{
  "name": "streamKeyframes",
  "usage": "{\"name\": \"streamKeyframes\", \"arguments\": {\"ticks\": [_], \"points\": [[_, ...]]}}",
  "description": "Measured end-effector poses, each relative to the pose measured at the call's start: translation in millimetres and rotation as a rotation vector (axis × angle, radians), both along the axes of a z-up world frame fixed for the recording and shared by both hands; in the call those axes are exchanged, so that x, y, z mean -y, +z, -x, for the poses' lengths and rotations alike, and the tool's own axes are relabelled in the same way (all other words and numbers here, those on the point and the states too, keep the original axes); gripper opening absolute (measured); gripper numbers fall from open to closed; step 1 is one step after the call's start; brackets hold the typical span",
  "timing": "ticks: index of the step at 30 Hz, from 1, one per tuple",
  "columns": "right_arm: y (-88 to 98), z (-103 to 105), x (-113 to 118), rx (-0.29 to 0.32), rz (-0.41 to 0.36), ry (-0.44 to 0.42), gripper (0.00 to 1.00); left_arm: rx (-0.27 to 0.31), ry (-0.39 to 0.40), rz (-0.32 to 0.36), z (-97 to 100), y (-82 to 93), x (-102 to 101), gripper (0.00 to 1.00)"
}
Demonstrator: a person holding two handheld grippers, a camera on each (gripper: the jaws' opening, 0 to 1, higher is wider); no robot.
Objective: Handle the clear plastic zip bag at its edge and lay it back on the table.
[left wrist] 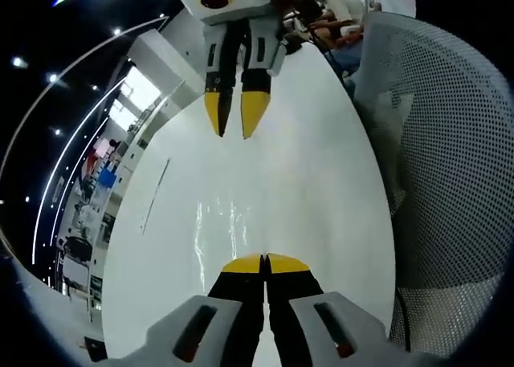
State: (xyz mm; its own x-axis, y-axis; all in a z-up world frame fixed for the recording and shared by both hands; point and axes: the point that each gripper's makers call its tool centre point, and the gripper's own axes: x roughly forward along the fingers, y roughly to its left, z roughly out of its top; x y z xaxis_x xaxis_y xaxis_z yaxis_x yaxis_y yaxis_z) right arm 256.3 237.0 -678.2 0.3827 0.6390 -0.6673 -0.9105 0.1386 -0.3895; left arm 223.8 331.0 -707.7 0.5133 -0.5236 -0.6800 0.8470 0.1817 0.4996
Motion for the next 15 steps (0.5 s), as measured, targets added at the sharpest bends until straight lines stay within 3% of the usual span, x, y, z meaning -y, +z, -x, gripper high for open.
{"name": "streamKeyframes", "arguments": {"ticks": [15], "points": [[-11.0, -1, -3, -0.031, 0.008, 0.014, 0.13, 0.007, -0.006, -0.007, 0.2, 0.9, 2, 0.00]]}}
